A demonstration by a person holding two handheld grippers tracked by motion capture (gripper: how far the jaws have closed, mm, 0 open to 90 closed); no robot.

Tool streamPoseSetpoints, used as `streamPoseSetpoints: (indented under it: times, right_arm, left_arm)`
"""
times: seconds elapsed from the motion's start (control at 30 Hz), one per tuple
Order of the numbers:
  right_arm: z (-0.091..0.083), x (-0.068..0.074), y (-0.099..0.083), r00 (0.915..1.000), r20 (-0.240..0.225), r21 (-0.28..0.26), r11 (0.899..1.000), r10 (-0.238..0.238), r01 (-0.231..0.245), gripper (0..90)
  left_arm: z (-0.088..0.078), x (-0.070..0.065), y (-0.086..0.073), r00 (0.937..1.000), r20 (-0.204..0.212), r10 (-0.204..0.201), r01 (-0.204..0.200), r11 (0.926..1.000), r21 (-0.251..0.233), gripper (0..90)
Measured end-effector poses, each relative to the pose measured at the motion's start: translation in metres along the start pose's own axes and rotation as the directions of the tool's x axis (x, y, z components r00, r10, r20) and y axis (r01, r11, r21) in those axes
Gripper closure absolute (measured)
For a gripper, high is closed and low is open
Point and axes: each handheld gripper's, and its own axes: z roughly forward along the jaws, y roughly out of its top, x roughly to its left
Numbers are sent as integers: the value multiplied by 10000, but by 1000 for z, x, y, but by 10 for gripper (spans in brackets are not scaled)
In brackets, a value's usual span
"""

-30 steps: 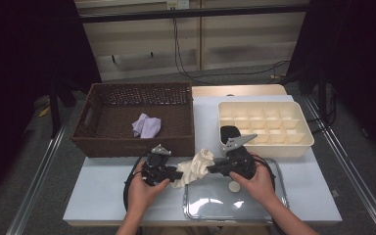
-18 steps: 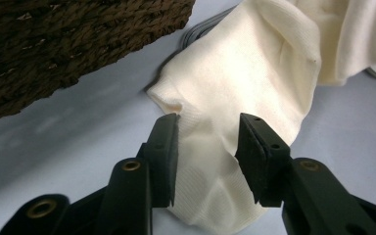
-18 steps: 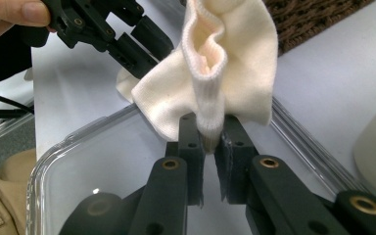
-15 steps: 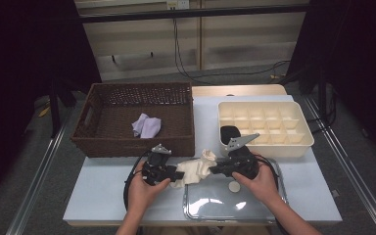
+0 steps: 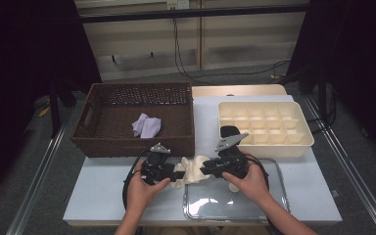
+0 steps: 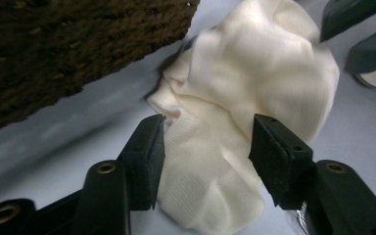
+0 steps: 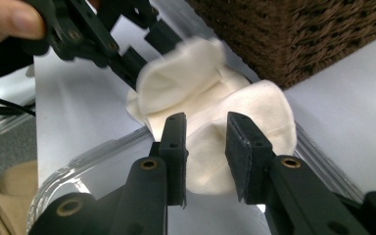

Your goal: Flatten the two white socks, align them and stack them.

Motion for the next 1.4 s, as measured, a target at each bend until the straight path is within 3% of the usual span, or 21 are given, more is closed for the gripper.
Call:
streamPoseSetpoints:
  times: [0.3,0.53,0.77,1.07,1.3,1.4]
  right_arm:
    - [3,-3,-4,9994,349,142,9999,-88,83,698]
    - [5,-5,-12,9990,435,402,9992,-48,31,699]
    - [5,-7,-16,9989,467,464,9989,-23,1,694]
    - [3,-10,-22,9984,541,364,9992,157,-176,688]
    - [3,-11,-24,9982,567,360,9991,210,-230,689]
    - [4,-11,-24,9981,574,332,9992,216,-235,688]
  left_arm:
    - [-21,8,1,9989,-326,-327,309,9981,-531,437]
    - [-27,6,3,9985,-220,-503,483,9951,-860,420]
    - [-10,1,2,9995,-20,-328,327,9988,-357,414]
    - [-17,7,1,9986,-254,-454,448,9987,-229,385]
    - [-27,14,-2,9959,-333,-838,817,9948,-614,372]
    - [-26,13,-3,9965,-264,-799,783,9953,-563,369]
